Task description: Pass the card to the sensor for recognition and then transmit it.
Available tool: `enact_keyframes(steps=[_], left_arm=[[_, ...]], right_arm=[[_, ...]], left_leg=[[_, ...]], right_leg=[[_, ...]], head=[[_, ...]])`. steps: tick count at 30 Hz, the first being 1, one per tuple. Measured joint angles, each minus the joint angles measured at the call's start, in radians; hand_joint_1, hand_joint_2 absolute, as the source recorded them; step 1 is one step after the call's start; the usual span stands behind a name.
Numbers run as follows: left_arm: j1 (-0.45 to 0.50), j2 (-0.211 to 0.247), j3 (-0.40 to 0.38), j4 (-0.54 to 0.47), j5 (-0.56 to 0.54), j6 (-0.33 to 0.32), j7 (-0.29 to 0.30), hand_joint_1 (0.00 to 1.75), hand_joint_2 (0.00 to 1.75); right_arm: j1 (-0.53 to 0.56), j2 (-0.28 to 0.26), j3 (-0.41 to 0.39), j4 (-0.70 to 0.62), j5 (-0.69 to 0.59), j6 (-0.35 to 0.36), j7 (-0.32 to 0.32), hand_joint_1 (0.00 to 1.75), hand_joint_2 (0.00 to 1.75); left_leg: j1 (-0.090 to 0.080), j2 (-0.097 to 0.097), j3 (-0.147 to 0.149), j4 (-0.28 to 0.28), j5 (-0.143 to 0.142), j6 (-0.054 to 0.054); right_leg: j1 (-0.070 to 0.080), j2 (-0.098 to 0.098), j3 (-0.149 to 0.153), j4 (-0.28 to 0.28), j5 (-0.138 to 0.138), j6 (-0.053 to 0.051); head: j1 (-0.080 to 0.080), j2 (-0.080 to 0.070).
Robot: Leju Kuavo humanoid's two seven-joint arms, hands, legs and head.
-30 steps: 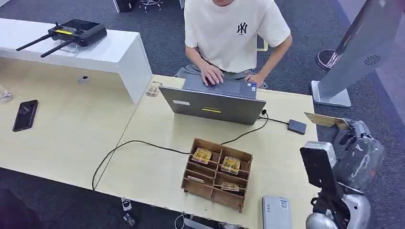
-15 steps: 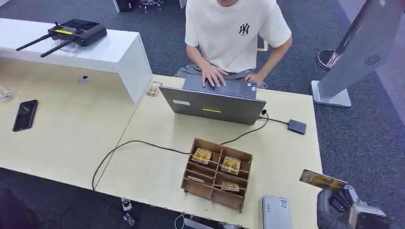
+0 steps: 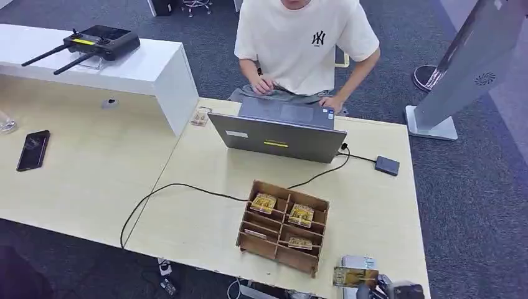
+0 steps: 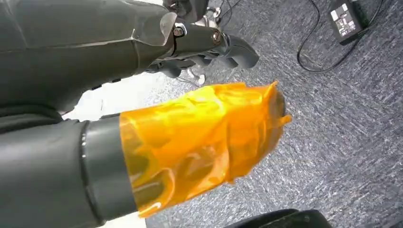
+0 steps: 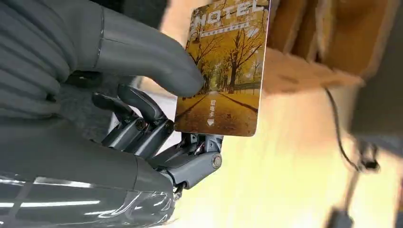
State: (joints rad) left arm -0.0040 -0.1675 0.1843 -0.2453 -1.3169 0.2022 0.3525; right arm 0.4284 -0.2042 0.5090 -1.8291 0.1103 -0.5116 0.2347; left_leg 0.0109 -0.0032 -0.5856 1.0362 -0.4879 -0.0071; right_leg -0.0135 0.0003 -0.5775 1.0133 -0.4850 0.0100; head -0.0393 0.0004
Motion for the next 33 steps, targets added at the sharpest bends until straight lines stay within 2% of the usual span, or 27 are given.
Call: enact_keyframes(steps=[3,7,12,19,26,33], left_arm=[[-0.001,0.000,0.001,0.001,-0.004,-0.001,0.000,0.00,0.00],[-0.003,0.000,0.001,0.001,-0.011,-0.005,0.004,0.00,0.00],[-0.004,-0.001,0.001,0.001,-0.014,-0.004,0.006,0.00,0.00],[-0.002,-0.002,0.002,0.006,-0.002,0.009,0.007,0.00,0.00],[-0.001,-0.005,0.009,0.008,0.012,0.020,0.007,0.00,0.00],[0.000,-0.008,0.025,0.014,0.018,0.026,0.011,0.00,0.00]], right_arm=[[-0.043,-0.038,0.069,0.047,0.019,0.003,0.039,1.75,1.75],[-0.110,-0.061,0.140,0.119,0.045,0.007,0.081,1.75,1.75],[-0.155,-0.067,0.168,0.171,0.057,0.002,0.104,1.75,1.75],[-0.152,-0.067,0.157,0.174,0.064,-0.049,0.104,1.75,1.75],[-0.092,-0.070,0.085,0.109,0.049,-0.085,0.089,1.75,1.75],[-0.049,-0.074,0.027,0.058,0.061,-0.068,0.092,1.75,1.75]], left_leg=[[0.000,0.000,0.000,0.000,0.000,0.000],[0.000,0.000,0.001,0.000,0.000,0.000],[0.000,0.000,0.001,0.000,0.000,0.000],[0.000,0.000,0.000,0.000,0.000,0.000],[0.000,0.000,0.000,0.000,0.000,0.000],[0.000,0.000,0.000,0.000,0.000,0.000]], right_leg=[[0.000,0.000,0.000,0.000,0.000,0.000],[0.000,0.001,0.000,0.000,0.000,0.000],[0.000,0.000,0.000,0.000,0.000,0.000],[0.000,0.000,0.000,0.000,0.000,0.000],[0.000,0.000,0.000,0.000,0.000,0.000],[0.000,0.000,0.000,0.000,0.000,0.000]], head=[[0.000,0.000],[0.000,0.000],[0.000,0.000],[0.000,0.000],[0.000,0.000],[0.000,0.000]])
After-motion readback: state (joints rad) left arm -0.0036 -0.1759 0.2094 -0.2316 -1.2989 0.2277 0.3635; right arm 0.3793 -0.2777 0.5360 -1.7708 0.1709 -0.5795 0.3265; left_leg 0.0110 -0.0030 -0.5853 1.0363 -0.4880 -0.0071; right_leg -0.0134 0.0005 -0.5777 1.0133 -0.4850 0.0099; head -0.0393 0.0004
